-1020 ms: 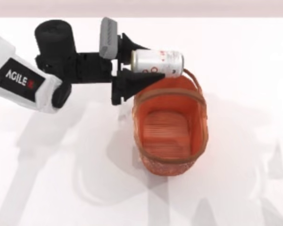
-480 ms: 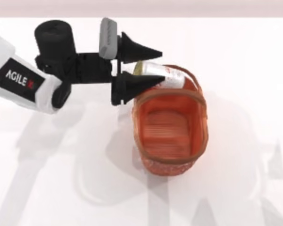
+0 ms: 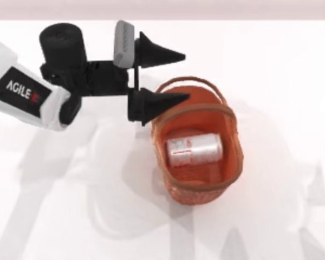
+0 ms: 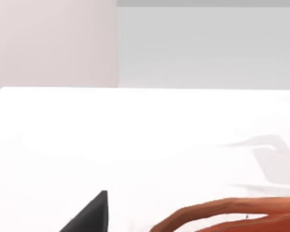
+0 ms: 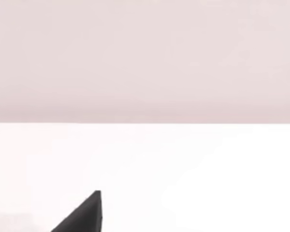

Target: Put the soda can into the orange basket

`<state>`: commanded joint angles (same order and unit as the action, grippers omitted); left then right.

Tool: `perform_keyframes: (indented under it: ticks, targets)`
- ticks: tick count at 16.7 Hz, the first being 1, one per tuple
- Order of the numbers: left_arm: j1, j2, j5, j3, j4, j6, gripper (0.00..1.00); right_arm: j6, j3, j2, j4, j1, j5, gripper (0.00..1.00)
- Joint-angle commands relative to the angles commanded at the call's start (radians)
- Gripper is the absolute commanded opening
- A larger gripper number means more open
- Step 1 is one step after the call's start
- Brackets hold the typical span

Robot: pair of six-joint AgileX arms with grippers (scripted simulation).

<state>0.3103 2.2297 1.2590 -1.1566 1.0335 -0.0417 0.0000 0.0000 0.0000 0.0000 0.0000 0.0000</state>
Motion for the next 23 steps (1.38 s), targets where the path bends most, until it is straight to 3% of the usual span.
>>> perform_keyframes:
  ticks: [5,9,13,23]
  targets:
    - [0.0,-0.029,-0.016,0.014,-0.015,0.003,1.0,-0.017,0.03,0.03,-0.029,0.013,-0.001,1.0]
    - [-0.028,-0.199,-0.118,0.103,-0.103,0.023,1.0,-0.11,0.212,0.215,-0.192,0.078,-0.003,1.0]
    - [-0.081,-0.491,-0.299,0.264,-0.259,0.049,1.0,-0.261,0.551,0.555,-0.447,0.179,-0.001,1.0]
    - [-0.234,-1.502,-0.86,0.785,-0.729,0.076,1.0,-0.722,1.663,1.624,-1.158,0.488,0.006,1.0]
